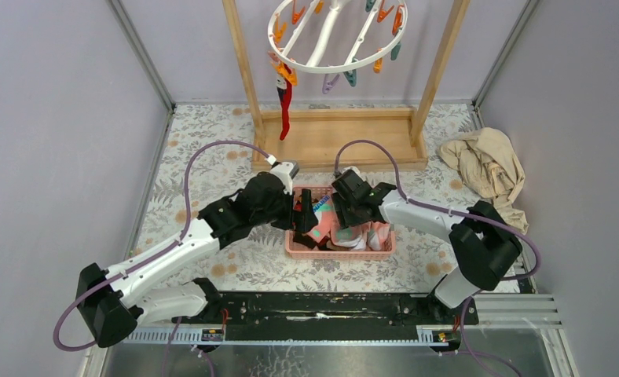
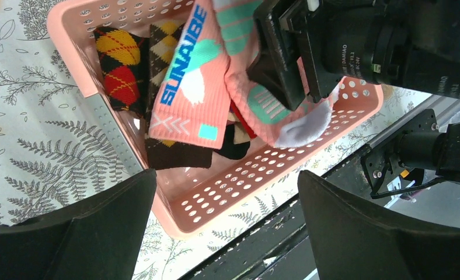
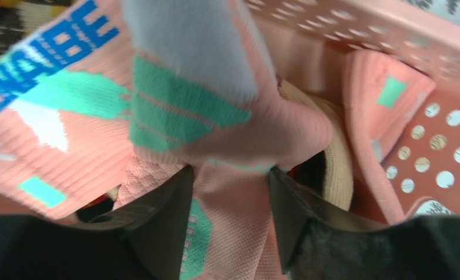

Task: Remove the socks clipped to the hanger
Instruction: Adjust the sock in the bin.

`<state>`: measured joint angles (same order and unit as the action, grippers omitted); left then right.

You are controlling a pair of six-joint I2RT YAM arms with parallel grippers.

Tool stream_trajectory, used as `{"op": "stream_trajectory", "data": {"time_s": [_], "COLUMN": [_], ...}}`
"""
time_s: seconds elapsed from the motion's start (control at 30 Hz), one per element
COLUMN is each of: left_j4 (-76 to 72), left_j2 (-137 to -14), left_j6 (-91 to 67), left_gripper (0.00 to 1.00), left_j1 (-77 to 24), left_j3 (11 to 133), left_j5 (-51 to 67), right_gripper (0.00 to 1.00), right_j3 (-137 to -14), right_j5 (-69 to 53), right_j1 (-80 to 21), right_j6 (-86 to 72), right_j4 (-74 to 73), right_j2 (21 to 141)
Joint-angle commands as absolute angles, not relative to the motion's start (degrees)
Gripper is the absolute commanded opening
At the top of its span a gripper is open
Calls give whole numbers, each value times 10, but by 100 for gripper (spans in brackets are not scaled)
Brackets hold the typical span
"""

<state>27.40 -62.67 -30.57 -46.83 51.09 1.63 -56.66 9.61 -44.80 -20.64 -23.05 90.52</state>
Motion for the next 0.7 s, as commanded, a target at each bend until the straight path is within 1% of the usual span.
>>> {"op": "stream_trajectory", "data": {"time_s": [0.0, 0.07, 0.2, 0.3, 0.37, 0.47, 0.67], "left_j4": [273, 272, 269, 264, 261, 252, 242], "left_j2": [-629, -632, -634, -636, -637, -642, -648], "left_j6": [-310, -309, -308, -311, -311, -313, -316], "left_gripper": [98, 98, 98, 98, 98, 99, 98], "left_j1": [-465, -465, -465, -465, -465, -465, -465], "left_j3": [526, 527, 527, 523, 520, 512, 512], "left_j5": [4, 4, 7, 10, 11, 10, 11], "right_gripper": [52, 49, 48, 49, 50, 51, 53], "right_j3": [-537, -527, -523, -527, -531, -533, -584], "right_j5": [199, 221, 231, 236, 238, 205, 148], "right_j1": [-450, -451, -449, -449, -446, -441, -440], "right_j6": [-208, -210, -209, -207, -205, -202, -209], "right_j4": [-241, -249, -262, -269, -271, -242, -176], "right_j2": [901, 881, 827, 816, 830, 863, 967]}}
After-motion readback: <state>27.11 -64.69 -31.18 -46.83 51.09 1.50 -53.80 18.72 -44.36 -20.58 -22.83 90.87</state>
